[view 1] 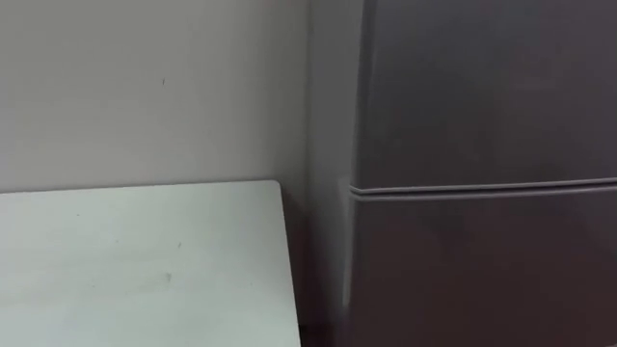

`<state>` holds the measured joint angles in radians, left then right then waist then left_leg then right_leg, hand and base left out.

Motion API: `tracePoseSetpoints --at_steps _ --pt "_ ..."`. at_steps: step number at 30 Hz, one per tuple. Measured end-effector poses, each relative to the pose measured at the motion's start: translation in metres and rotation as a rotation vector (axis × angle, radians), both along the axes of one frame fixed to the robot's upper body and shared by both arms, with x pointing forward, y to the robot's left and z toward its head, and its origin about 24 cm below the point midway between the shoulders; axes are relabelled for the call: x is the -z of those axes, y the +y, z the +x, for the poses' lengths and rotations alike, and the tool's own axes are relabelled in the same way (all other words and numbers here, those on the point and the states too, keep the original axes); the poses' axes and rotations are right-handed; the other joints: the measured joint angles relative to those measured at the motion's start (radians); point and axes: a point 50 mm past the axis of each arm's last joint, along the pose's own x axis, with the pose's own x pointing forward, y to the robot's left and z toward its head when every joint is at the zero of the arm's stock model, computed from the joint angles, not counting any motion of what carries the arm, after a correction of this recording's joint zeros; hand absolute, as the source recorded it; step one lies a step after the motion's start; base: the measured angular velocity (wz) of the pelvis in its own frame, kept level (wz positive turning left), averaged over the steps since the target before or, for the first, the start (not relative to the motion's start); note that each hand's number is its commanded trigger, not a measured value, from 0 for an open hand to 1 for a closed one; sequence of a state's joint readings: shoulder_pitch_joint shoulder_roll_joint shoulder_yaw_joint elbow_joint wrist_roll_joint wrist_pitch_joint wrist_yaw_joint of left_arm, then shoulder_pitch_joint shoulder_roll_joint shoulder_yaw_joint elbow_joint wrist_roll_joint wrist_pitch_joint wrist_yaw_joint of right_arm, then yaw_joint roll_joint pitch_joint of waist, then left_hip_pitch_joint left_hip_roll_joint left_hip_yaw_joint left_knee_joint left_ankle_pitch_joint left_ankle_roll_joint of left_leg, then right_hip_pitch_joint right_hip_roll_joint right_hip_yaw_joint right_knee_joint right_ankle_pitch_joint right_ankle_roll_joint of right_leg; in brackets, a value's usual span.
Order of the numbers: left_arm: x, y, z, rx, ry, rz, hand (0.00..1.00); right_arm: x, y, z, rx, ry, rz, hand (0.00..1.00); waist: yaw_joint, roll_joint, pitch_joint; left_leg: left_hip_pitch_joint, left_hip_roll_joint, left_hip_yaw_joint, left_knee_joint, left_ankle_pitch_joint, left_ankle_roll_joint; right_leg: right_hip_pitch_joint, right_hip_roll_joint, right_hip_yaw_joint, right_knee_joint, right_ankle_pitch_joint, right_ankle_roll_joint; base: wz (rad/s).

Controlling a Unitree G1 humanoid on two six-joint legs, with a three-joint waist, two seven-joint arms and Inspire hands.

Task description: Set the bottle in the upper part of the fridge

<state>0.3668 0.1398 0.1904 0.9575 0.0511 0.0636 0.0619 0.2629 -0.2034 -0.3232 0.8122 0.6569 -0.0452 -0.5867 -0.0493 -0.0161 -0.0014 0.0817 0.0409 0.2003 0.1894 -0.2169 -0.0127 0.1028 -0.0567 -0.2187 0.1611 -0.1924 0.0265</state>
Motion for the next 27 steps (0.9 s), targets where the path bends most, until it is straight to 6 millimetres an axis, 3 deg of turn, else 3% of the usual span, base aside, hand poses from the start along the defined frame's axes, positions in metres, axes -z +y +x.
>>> tracePoseSetpoints --at_steps 16,27 --pt "0.007 -0.015 -0.001 0.076 0.029 -0.04 0.0 0.038 0.06 -0.012 -0.582 0.118 0.292 0.0 0.0 0.014 0.0008 -0.004 -0.001 -0.013 0.008 -0.001 -0.001 0.002 -0.003 -0.014 0.009 -0.009 0.001 0.02" --pt "0.008 -0.016 0.017 0.106 -0.006 -0.035 0.0 0.049 0.081 -0.01 -0.752 0.158 0.451 0.0 0.018 0.015 0.0013 -0.008 -0.002 -0.024 0.013 -0.001 0.0 0.008 -0.006 -0.03 0.008 -0.009 0.0 0.03"
